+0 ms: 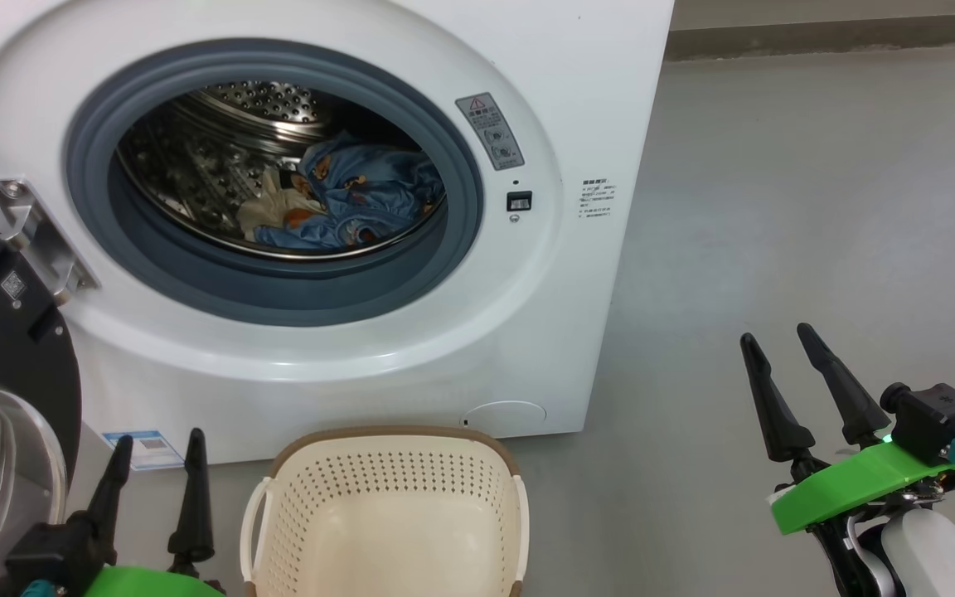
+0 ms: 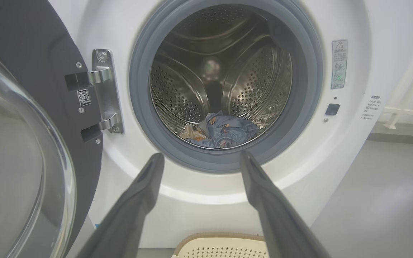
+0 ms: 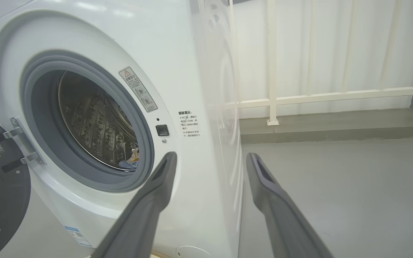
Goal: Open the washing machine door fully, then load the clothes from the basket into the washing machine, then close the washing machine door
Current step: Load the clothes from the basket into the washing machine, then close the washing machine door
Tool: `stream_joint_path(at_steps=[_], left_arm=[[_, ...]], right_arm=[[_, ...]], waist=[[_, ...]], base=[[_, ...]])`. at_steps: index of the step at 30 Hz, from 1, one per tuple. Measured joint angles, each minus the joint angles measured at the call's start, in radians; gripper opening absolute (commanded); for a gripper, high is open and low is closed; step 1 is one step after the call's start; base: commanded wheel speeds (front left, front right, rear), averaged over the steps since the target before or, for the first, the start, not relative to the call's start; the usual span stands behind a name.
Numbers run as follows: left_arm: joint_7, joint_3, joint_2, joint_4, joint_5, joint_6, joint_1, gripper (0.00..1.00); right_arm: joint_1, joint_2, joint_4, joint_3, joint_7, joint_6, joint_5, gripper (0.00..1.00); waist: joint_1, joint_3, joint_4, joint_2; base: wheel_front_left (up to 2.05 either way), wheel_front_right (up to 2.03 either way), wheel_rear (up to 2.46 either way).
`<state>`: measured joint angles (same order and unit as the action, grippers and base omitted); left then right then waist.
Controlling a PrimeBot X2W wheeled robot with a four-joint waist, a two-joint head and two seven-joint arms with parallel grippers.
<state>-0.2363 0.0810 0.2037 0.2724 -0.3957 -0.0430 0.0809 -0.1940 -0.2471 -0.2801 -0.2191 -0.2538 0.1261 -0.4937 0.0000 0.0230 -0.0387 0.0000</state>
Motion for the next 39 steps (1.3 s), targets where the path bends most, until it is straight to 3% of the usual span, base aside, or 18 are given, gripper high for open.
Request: stream_joint_path(at_steps=[39], left_arm=[[-0.01, 0.012, 0.004, 0.0, 0.008, 0.018, 0.002, 1.0]], right_arm=[[0.0, -0.001, -0.001, 0.0, 0.0, 0.0, -0.002, 1.0]], waist=[[0.0001, 0.02, 0.0, 0.0]], base=[[-0.12, 0.12, 0.0]])
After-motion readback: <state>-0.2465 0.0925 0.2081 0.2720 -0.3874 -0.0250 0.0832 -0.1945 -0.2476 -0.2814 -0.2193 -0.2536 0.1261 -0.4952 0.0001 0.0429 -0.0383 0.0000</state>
